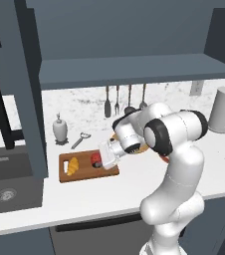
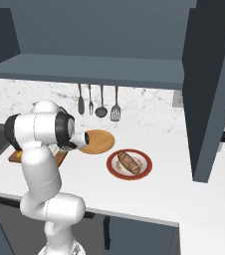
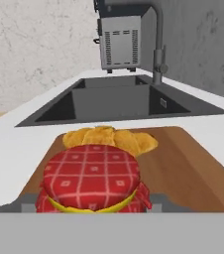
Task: From the different types of pastries on the counter, select a croissant and place it on the cutting board. Then retrieve a jar of jam from the cabinet and place it alongside the croissant on the cutting board.
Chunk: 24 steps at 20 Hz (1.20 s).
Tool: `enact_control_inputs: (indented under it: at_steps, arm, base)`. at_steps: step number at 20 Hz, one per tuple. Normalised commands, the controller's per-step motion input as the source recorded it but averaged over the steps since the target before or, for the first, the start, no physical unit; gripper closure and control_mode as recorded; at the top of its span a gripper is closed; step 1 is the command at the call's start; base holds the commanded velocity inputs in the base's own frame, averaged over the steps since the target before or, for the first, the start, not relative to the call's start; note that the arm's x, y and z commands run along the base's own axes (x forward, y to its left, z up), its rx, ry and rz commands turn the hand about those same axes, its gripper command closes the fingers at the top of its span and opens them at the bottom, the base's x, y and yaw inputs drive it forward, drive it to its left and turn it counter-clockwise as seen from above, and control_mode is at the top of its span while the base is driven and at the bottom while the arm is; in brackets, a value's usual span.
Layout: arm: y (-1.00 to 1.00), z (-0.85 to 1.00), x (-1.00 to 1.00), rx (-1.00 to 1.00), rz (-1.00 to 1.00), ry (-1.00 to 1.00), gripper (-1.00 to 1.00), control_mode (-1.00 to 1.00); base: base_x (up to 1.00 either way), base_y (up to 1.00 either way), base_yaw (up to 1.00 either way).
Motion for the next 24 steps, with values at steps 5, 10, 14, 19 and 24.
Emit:
enact_control_inputs:
  at_steps: [5,10,14,19,24]
  arm:
    - [-0.09,0.00,-0.42,0.06,0.05,-0.18,-1.00,-1.00]
    - [-0.01,0.16,-0.12,0.02,0.00,-0.04,-1.00,-1.00]
    - [-0.01,0.60,0.22,0.00,0.00,0.07,-1.00,-1.00]
    - [-0.19,0.79,0.01,0.00,0.00,0.02,-1.00,-1.00]
    - [-0.30,0.85,-0.49,0.00,0.00,0.00,-1.00,-1.00]
  base:
    - [0.00,0.00,0.00]
    - [0.00,0.00,0.00]
    - [0.00,0.00,0.00]
    - [0.00,0.00,0.00]
    - [0.00,0.00,0.00]
